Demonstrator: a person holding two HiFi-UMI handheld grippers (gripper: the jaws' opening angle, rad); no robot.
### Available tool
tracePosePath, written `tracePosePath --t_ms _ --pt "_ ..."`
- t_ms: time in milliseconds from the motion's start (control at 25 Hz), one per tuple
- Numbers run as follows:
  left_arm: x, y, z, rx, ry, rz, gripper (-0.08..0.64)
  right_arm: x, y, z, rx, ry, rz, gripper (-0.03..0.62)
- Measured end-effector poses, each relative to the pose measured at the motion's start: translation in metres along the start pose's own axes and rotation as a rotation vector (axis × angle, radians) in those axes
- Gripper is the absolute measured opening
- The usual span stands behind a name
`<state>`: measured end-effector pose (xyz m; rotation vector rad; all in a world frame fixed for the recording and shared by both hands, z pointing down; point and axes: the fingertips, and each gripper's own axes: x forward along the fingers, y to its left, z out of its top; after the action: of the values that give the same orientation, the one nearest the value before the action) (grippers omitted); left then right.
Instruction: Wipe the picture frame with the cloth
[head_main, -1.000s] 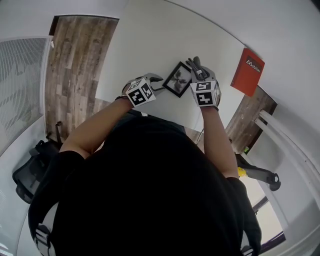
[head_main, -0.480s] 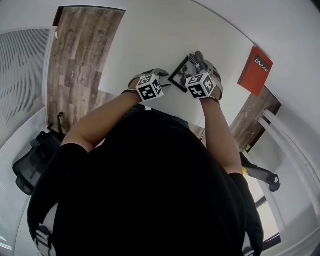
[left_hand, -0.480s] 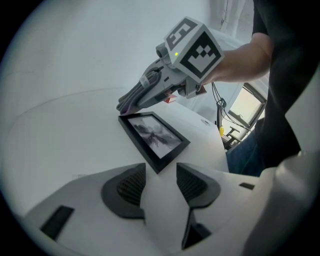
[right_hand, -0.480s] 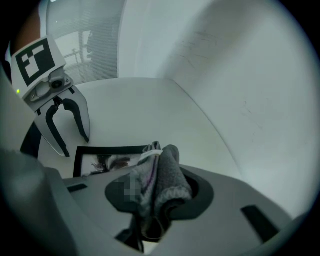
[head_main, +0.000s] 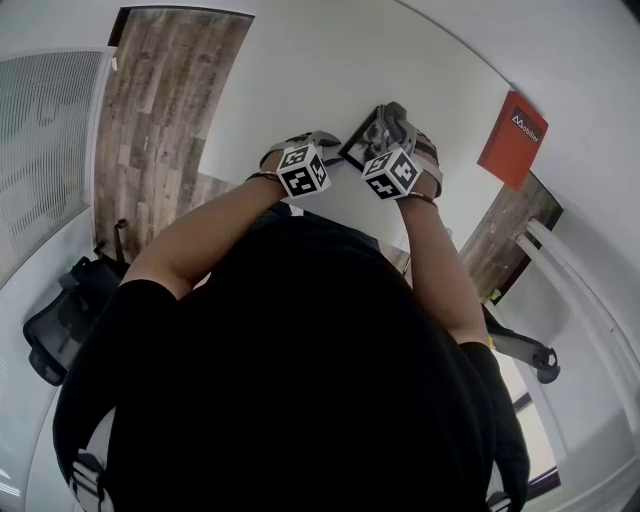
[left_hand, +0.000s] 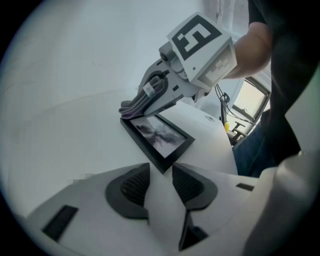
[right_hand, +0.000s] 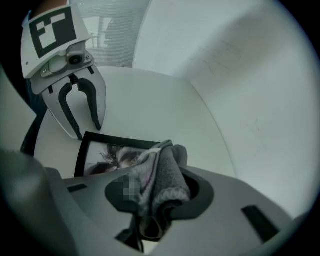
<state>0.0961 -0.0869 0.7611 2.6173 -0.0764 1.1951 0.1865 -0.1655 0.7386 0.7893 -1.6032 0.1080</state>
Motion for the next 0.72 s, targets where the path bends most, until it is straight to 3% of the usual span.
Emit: tracePosePath --t_ms 440,720 --pt "0.0 0.0 -0.001 -0.005 0.007 0.009 0.146 -0.006 0.02 -0.004 -0.051 0.002 0.011 0.117" --pt "0.0 0.002 -0.001 0.003 -0.004 0.014 0.144 -0.011 0.051 0.004 -0.086 -0.025 0.074 0.115"
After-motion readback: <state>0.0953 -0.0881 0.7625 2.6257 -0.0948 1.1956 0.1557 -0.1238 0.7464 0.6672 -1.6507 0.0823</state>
